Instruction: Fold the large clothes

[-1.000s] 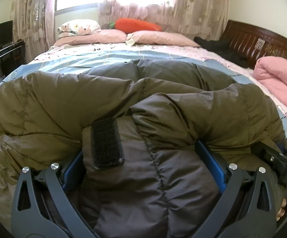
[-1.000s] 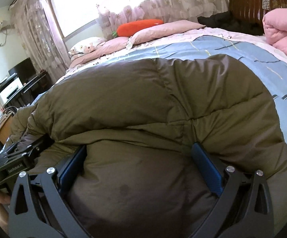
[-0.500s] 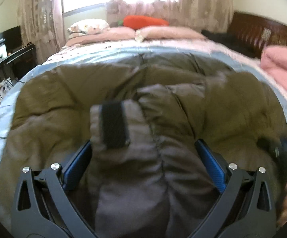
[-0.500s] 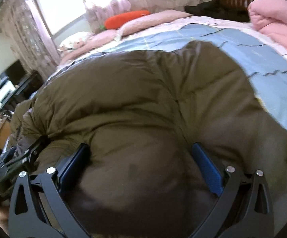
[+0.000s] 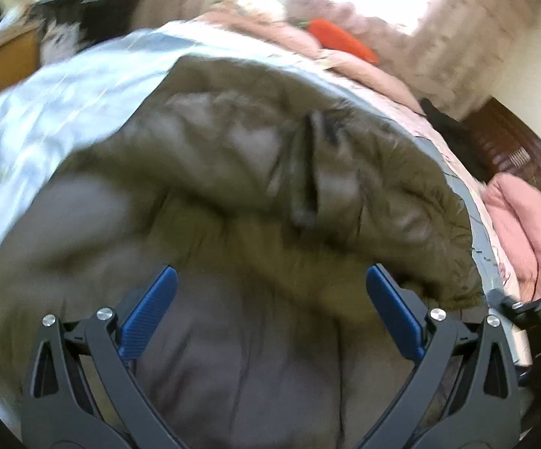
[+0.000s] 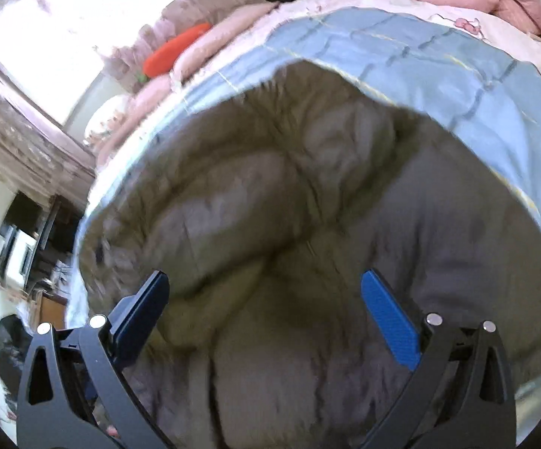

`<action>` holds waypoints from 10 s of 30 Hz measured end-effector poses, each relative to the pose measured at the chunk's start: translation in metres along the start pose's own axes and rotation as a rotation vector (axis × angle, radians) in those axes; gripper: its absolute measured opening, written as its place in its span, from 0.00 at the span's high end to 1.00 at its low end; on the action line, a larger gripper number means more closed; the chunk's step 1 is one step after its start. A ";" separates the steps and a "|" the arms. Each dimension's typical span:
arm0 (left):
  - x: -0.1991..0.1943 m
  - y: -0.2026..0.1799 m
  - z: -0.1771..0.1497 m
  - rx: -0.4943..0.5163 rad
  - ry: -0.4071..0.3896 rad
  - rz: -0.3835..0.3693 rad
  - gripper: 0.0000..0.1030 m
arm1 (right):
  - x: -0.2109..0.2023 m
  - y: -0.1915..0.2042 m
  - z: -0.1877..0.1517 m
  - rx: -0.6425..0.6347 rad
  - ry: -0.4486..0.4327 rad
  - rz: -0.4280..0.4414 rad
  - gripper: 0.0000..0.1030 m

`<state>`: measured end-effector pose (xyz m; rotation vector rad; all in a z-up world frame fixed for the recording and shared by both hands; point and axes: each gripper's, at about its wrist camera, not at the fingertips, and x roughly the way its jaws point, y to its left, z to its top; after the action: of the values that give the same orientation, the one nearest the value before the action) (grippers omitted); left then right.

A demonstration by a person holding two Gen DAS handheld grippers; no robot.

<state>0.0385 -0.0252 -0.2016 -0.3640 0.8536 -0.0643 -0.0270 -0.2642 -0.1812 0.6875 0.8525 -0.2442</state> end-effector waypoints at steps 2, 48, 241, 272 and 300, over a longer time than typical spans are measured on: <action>-0.007 0.007 -0.020 -0.055 0.036 -0.049 0.02 | 0.000 0.005 -0.020 -0.059 0.015 -0.020 0.01; -0.033 0.063 -0.109 -0.221 0.188 -0.112 0.02 | -0.059 -0.058 -0.118 0.297 0.100 0.201 0.01; 0.187 -0.119 0.238 0.395 -0.171 -0.058 0.02 | 0.195 0.196 0.204 -0.498 -0.253 -0.149 0.01; 0.289 -0.051 0.290 0.251 -0.014 0.081 0.02 | 0.306 0.201 0.239 -0.402 -0.205 -0.201 0.01; 0.275 0.103 0.275 -0.105 -0.145 0.190 0.02 | 0.254 0.272 0.194 -0.825 -0.378 -0.195 0.01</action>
<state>0.4163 0.0959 -0.2708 -0.3797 0.7466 0.1821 0.3804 -0.1659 -0.1602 -0.2119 0.5776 -0.1660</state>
